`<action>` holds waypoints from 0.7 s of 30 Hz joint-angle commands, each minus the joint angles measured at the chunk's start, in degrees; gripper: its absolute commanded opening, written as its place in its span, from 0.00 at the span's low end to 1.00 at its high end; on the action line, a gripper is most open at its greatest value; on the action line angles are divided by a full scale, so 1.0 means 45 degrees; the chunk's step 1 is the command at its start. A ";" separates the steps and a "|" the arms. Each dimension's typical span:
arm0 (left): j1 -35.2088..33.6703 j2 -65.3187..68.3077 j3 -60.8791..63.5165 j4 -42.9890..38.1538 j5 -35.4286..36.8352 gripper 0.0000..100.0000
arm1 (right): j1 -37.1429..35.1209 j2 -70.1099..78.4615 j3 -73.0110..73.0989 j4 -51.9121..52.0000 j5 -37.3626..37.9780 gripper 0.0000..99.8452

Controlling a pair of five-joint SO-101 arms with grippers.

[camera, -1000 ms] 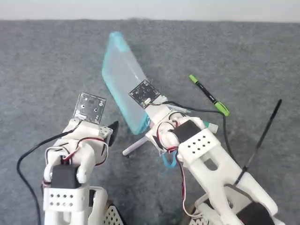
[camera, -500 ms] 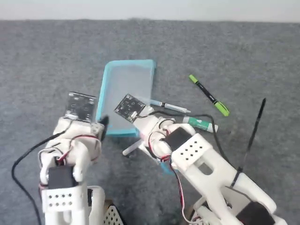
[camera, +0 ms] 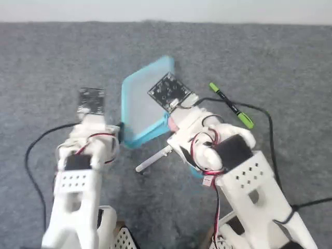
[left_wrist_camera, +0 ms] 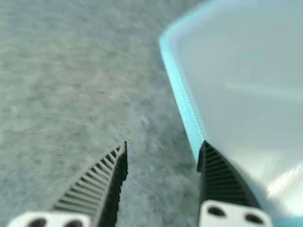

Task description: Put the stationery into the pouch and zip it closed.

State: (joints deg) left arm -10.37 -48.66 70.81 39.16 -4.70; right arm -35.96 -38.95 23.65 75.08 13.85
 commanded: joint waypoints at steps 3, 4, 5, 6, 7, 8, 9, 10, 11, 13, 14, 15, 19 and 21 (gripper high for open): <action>0.2208 0.2774 -0.1514 -0.0371 0.0508 0.23 | -0.0908 0.0518 -0.2930 0.0147 -0.0098 0.01; 0.2481 0.2930 -0.1573 -0.0371 0.0762 0.23 | -0.1299 0.0694 -0.3204 0.0127 -0.0098 0.01; 0.2735 0.3028 -0.1592 -0.0371 0.0957 0.23 | -0.1690 0.0830 -0.3380 0.0088 -0.0098 0.01; 0.3067 0.3087 -0.1573 -0.0391 0.1094 0.23 | -0.2081 0.0967 -0.3458 0.0088 -0.0039 0.01; 0.3341 0.3067 -0.1553 -0.0391 0.1192 0.23 | -0.2510 0.1084 -0.3477 0.0107 0.0000 0.01; 0.3556 0.3067 -0.1553 -0.0371 0.1211 0.23 | -0.2960 0.1201 -0.3399 0.0205 0.0000 0.01; 0.3673 0.3067 -0.1553 -0.0371 0.1211 0.23 | -0.3311 0.1241 -0.3087 0.0205 0.0020 0.01; 0.3692 0.3048 -0.1553 -0.0371 0.1211 0.23 | -0.3546 0.1221 -0.2559 0.0127 0.0176 0.01; 0.3536 0.3028 -0.1553 -0.0352 0.1328 0.23 | -0.3624 0.1162 -0.1954 -0.0029 0.0430 0.01; 0.2813 0.3028 -0.1573 -0.0332 0.1621 0.23 | -0.3526 0.0908 -0.0371 -0.0674 0.0625 0.01; 0.2344 0.3028 -0.1612 -0.0332 0.1661 0.23 | -0.3311 0.0733 0.0586 -0.1182 0.0664 0.01; 0.1856 0.3028 -0.1651 -0.0332 0.1661 0.23 | -0.3077 0.0498 0.1524 -0.1807 0.0664 0.01; -0.0313 0.3028 -0.2256 0.0195 0.1661 0.23 | -0.2452 -0.0186 0.4200 -0.3585 0.0703 0.01; -0.1524 0.3028 -0.2882 0.0723 0.1641 0.23 | -0.2335 -0.0225 0.4728 -0.3819 0.0664 0.01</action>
State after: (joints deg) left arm -7.82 -34.51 65.01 39.43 1.89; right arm -48.09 -36.75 42.55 61.27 16.04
